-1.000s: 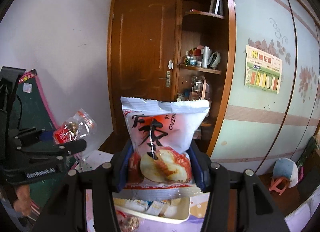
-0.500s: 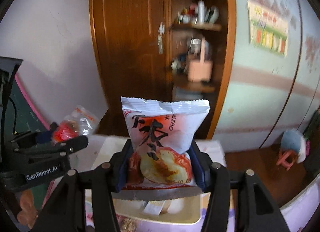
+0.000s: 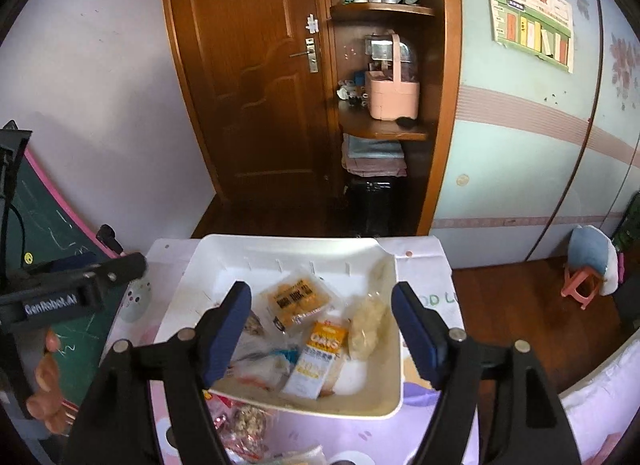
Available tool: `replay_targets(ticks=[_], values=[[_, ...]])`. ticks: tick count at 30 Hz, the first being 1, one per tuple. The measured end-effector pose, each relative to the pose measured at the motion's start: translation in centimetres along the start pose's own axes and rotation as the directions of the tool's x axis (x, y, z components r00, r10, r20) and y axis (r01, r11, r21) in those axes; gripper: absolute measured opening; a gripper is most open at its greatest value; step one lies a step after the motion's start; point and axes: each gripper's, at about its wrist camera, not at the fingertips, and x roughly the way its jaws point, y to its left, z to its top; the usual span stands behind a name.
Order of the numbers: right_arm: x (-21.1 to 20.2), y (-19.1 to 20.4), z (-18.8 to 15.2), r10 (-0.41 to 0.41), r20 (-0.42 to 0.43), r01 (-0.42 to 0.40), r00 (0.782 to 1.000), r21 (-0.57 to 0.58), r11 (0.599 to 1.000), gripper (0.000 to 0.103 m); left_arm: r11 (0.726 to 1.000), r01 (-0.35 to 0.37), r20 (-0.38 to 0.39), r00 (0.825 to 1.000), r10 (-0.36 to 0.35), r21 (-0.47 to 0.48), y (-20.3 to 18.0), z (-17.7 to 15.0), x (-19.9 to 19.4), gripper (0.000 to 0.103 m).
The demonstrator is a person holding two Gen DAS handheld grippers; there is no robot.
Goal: Organize snacks
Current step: 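Withdraw both tools from the tray toward the remaining snacks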
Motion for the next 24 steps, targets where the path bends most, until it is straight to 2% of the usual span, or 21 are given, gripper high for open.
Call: replay_targets(ticks=[8, 15, 20, 24], values=[[-3.2, -1.2, -1.8, -0.020, -0.013, 0.021, 1.000, 0.015, 1.000, 0.073, 1.000, 0.000, 0.044, 0.999, 0.000, 0.013, 0.9, -1.8, -5.0, 0.093], [-8.0, -0.7, -2.7, -0.023, 0.033, 0.023, 0.999, 0.003, 1.000, 0.073, 1.000, 0.023, 0.090, 0.996, -0.025, 0.017, 1.6, -3.5, -9.9, 0.093], [-11.4, -0.1, -3.8, -0.019, 0.075, 0.020, 0.997, -0.010, 1.000, 0.087, 0.997, 0.055, 0.113, 0.992, -0.060, 0.052, 1.1, -5.5, -12.9, 0.093], [-12.5, 0.3, -5.3, -0.017, 0.078, 0.019, 0.997, -0.025, 1.000, 0.092, 0.992, 0.084, 0.121, 0.988, -0.095, 0.097, 0.3, -7.7, -14.4, 0.095]])
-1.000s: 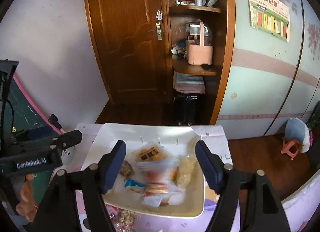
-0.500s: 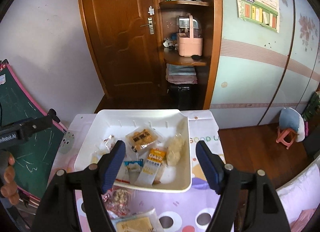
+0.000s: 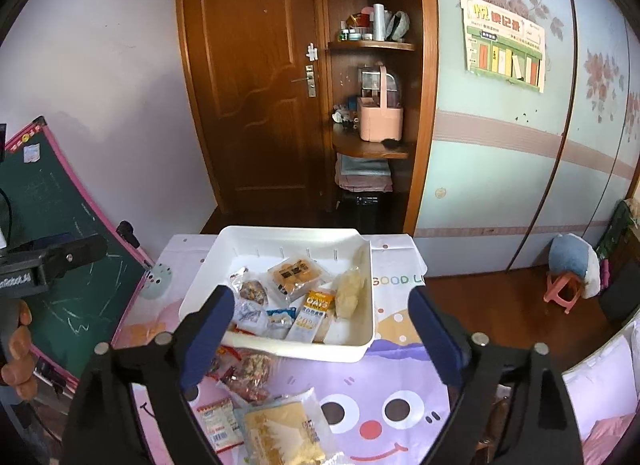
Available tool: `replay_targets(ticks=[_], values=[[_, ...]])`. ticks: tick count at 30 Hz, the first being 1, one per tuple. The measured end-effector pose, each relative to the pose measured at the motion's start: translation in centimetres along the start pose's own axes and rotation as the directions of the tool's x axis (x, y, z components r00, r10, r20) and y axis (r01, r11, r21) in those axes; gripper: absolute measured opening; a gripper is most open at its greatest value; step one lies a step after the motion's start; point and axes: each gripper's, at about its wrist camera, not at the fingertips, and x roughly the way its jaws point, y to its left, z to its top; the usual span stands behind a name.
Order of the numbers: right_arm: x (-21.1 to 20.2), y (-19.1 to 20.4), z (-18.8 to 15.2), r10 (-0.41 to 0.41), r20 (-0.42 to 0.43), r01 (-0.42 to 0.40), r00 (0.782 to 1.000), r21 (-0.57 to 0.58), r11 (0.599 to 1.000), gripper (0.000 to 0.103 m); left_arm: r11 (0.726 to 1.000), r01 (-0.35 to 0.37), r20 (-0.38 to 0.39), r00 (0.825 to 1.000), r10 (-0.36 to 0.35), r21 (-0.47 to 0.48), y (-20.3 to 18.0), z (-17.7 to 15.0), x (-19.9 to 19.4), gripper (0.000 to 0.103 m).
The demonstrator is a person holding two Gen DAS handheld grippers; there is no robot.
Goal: Organize snacks
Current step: 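Withdraw both tools from the tray toward the remaining snacks, then grasp the LIPO biscuit pack with left gripper while right grasps the sponge cake bag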
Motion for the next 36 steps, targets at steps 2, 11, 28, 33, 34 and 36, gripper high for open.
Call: replay_targets(ticks=[2, 11, 28, 33, 34, 36], values=[[0.0, 0.2, -0.9, 0.008, -0.014, -0.008, 1.000, -0.012, 1.000, 0.093, 1.000, 0.023, 0.001, 1.000, -0.023, 0.018, -0.5, -1.3, -0.6, 0.097], [2.4, 1.3, -7.7, 0.013, -0.103, -0.021, 0.995, -0.083, 0.996, 0.096, 0.995, 0.082, -0.049, 0.996, -0.079, 0.058, -1.9, -9.2, 1.9, 0.099], [11.4, 3.8, -19.7, 0.066, -0.319, -0.126, 0.945, -0.172, 0.977, 0.102, 0.984, -0.110, -0.275, 0.959, 0.069, -0.139, 1.4, -22.0, 15.1, 0.099], [13.1, 5.0, -20.8, 0.091, -0.356, -0.177, 0.930, -0.219, 0.959, 0.102, 0.976, -0.144, -0.315, 0.945, 0.088, -0.161, 2.2, -23.2, 16.9, 0.099], [13.5, 5.1, -21.0, 0.096, -0.368, -0.187, 0.925, -0.219, 0.958, 0.102, 0.976, -0.148, -0.319, 0.943, 0.090, -0.162, 2.2, -23.3, 17.0, 0.099], [14.6, 5.2, -21.4, 0.099, -0.396, -0.197, 0.913, -0.215, 0.956, 0.103, 0.974, -0.153, -0.332, 0.939, 0.091, -0.167, 2.3, -23.6, 17.6, 0.099]])
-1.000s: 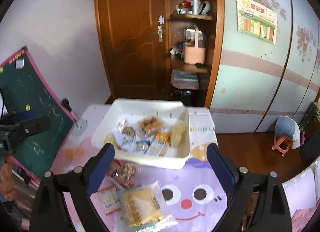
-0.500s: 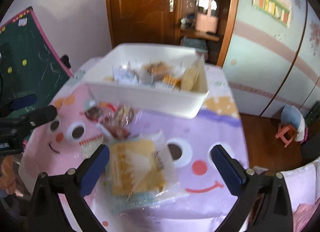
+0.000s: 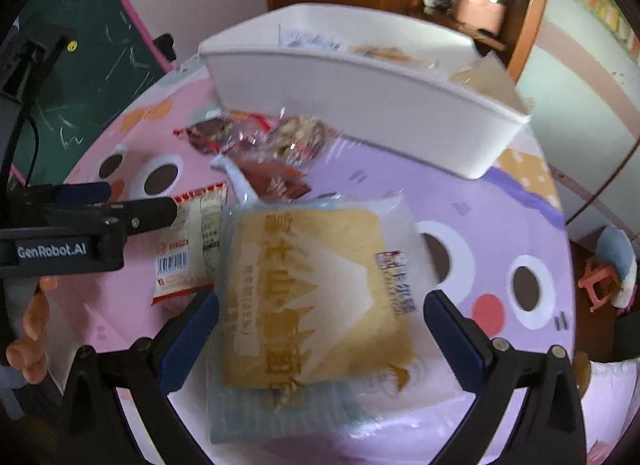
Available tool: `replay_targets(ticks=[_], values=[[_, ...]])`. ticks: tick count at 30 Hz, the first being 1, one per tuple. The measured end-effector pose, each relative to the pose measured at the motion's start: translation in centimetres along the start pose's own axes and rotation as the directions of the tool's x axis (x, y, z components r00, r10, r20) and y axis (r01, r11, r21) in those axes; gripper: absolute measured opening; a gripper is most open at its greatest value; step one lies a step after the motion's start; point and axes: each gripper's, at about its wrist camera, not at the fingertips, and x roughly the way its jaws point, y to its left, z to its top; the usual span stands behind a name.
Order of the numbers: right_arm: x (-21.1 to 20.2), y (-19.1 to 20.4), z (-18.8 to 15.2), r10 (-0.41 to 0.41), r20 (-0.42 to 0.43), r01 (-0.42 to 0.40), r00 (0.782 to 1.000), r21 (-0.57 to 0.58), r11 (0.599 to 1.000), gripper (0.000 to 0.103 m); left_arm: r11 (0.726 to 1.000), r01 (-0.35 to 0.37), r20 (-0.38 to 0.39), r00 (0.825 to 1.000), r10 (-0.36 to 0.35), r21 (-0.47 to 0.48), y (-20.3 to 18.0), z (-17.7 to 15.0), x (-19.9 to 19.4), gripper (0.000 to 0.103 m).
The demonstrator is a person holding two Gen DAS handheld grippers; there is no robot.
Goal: Organize snacks
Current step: 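Grasp the LIPO biscuit pack with left gripper while right grasps the sponge cake bag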
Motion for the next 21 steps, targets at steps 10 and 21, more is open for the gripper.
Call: replay_targets(ticks=[10, 21], values=[[2.9, 0.5, 0.5, -0.037, -0.085, 0.035, 0.996, -0.030, 0.999, 0.103, 1.000, 0.004, -0.051, 0.999, -0.004, -0.007, -0.2, 0.1, 1.3, 0.099], [1.1, -2.4, -1.6, -0.026, -0.028, 0.031, 0.999, 0.185, 0.982, 0.088, 0.999, 0.024, -0.123, 0.992, -0.028, -0.039, -1.2, 0.4, 1.9, 0.099]])
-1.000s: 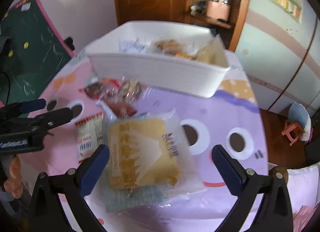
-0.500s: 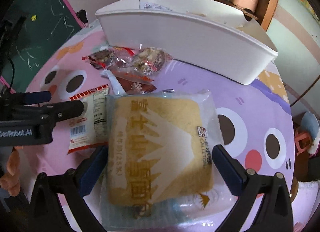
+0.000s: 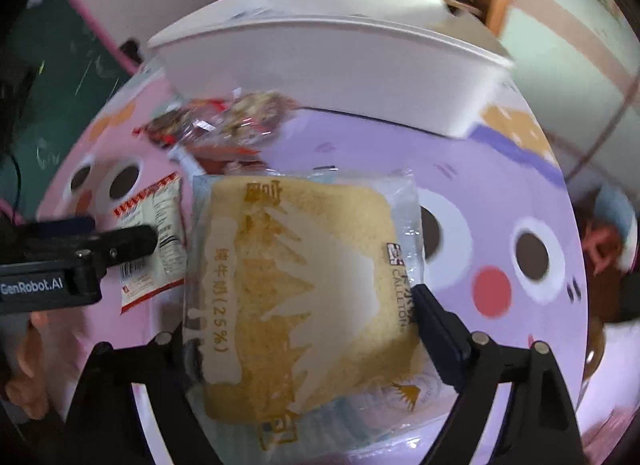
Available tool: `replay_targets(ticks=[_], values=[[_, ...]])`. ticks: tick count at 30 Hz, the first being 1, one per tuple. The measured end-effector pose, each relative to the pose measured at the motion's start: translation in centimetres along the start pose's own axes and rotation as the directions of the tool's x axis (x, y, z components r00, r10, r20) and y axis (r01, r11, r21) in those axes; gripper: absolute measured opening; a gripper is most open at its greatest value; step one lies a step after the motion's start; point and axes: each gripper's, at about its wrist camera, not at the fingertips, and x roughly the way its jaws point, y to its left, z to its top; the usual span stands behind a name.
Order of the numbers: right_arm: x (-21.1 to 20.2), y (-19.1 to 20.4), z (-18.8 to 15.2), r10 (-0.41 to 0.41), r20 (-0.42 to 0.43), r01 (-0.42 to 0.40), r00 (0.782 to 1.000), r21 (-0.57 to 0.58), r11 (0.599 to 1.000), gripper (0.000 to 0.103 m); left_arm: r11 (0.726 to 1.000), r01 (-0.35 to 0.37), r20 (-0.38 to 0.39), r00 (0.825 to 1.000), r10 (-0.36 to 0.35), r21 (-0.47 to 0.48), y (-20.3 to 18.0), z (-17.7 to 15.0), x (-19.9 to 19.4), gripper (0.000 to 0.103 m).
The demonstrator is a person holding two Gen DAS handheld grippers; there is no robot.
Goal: Organize snacks
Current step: 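Grasp the LIPO biscuit pack with left gripper while right grasps the sponge cake bag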
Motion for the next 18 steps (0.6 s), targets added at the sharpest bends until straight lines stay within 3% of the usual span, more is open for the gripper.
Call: replay_targets(ticks=[6, 9, 15, 18], values=[[-0.7, -0.9, -0.7, -0.005, 0.004, 0.005, 1.000, 0.059, 0.998, 0.088, 0.987, 0.031, -0.049, 0.998, -0.039, -0.155, -0.1, 0.7, 0.1, 0.099], [-0.6, -0.4, -0.7, -0.024, 0.008, 0.024, 1.000, 0.046, 0.999, 0.088, 0.972, -0.017, -0.061, 0.998, 0.003, -0.234, -0.6, 1.0, 0.4, 0.099], [-1.1, -0.8, -1.0, -0.026, 0.017, 0.025, 1.000, 0.050, 0.998, 0.088, 0.961, -0.206, -0.120, 0.975, 0.186, -0.187, -4.5, 0.8, 1.7, 0.095], [-1.0, -0.7, -1.1, -0.028, 0.023, 0.027, 0.999, 0.048, 0.998, 0.088, 0.962, -0.209, -0.093, 0.976, 0.195, -0.173, -5.9, 0.6, 1.4, 0.082]])
